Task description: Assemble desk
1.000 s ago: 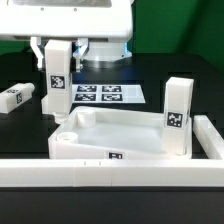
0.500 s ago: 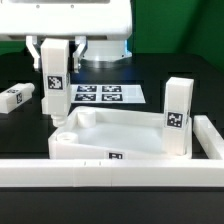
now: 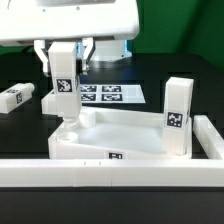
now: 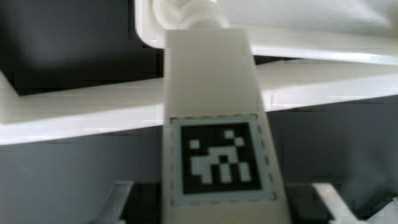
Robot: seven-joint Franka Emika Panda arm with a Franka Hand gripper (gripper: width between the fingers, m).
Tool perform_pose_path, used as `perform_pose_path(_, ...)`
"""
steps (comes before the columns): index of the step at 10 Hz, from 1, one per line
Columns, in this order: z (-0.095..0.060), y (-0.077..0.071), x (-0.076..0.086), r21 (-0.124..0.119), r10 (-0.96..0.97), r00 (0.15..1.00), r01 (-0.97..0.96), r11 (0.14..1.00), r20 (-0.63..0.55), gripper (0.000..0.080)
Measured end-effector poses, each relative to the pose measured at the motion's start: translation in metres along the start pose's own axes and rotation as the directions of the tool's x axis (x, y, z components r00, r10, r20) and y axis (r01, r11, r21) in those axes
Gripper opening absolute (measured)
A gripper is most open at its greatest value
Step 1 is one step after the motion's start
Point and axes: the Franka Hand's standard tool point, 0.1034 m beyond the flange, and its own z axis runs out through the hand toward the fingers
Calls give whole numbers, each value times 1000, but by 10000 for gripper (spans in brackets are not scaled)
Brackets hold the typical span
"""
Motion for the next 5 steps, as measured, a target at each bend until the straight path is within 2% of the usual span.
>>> perform_pose_path(1,0,0,0,-1,0,1000,0,1000,0,291)
perform_pose_path(2,4,4,-2,-11,-6,1000,6,1000,-6,291)
perform_pose_path(5,13,5,-1,-8,-2,1000,2,1000,4,291)
